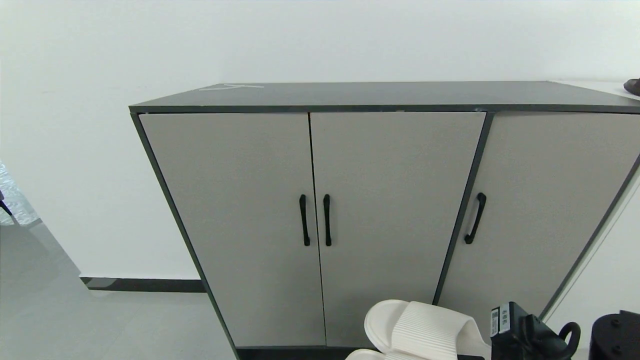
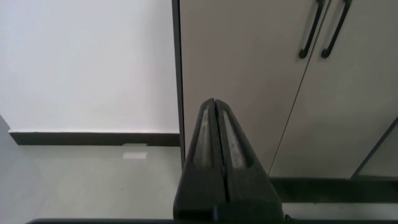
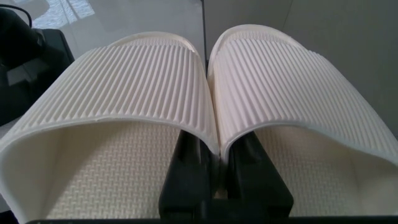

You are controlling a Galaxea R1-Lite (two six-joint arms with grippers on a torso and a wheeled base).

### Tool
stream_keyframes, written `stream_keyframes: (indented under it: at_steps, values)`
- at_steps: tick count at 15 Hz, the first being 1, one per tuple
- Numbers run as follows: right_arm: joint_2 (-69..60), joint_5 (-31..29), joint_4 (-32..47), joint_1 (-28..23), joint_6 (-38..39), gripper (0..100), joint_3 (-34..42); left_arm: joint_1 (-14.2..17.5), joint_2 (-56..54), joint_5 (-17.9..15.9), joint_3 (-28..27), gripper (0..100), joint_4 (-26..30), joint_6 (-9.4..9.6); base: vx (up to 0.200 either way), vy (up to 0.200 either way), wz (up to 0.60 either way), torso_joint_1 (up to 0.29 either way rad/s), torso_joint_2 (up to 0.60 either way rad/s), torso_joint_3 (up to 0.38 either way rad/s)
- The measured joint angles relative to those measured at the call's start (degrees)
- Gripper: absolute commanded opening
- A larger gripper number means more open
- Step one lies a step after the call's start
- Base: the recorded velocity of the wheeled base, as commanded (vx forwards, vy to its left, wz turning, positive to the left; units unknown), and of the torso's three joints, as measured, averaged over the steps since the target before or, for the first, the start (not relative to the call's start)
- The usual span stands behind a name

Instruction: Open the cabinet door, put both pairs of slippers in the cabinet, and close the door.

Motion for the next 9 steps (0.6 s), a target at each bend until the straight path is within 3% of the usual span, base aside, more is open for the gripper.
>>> stream_keyframes:
  at_steps: [7,9]
  values:
    - [0.2,0.0,0.0,0.0,-0.9,0,0.3,0.0,0.0,0.0,0.0,0,0.0,-0.05,0.000,0.000,0.00,-0.017,0.07,0.052]
    - [0.2,0.0,0.0,0.0,-1.0,0,0.4,0.0,0.0,0.0,0.0,0,0.0,-0.07,0.200,0.000,0.00,0.007,0.00,0.007]
